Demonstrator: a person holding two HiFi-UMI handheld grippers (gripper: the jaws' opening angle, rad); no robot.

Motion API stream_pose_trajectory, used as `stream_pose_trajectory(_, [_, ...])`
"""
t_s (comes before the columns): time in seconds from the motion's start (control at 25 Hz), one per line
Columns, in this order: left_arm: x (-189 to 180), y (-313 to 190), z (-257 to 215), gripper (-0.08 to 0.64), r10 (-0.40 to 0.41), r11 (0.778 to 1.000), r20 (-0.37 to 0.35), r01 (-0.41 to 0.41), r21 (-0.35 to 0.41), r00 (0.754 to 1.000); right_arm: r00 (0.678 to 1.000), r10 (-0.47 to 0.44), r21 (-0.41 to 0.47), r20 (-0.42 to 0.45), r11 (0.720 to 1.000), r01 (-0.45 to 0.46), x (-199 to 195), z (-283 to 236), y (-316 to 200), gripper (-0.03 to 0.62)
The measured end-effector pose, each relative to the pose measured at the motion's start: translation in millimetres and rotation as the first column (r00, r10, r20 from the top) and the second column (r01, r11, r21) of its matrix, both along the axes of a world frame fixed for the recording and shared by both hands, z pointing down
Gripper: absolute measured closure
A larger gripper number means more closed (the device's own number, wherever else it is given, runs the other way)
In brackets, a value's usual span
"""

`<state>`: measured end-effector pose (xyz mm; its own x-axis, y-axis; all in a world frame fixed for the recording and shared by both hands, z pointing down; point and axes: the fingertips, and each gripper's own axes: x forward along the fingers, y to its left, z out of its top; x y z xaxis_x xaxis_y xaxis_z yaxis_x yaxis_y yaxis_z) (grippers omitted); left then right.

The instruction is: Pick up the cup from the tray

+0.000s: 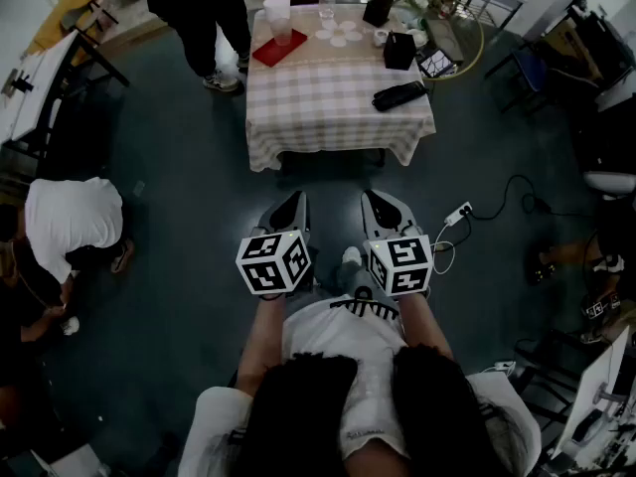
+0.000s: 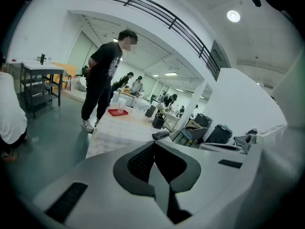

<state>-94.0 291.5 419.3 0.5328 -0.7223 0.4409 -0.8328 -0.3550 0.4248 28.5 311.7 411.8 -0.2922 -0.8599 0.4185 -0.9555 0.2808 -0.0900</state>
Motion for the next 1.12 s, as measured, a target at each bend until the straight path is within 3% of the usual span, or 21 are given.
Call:
stream_pose_trajectory(0.48, [0, -12, 2, 0.551, -0.045, 0.999, 0.001, 0.045, -0.006, 0.999, 1.000, 0.005, -0.028, 0.003, 1.000, -0.004, 11, 7, -12, 0.586])
stream_pose_trajectory(0.92, [35, -36, 2, 0.551, -0.061, 0.998, 0.011, 0.061, -0.008, 0.998, 0.993, -0.107, 0.018, 0.053, 0.994, 0.106, 21, 1, -42, 0.581])
stream_pose_trajectory(1.12, [54, -52, 0, 0.551, -0.090, 0.996, 0.025, 0.090, 0.001, 0.996, 0.985, -0.150, 0.040, 0.082, 0.988, 0.147, 39, -4, -66, 0.510])
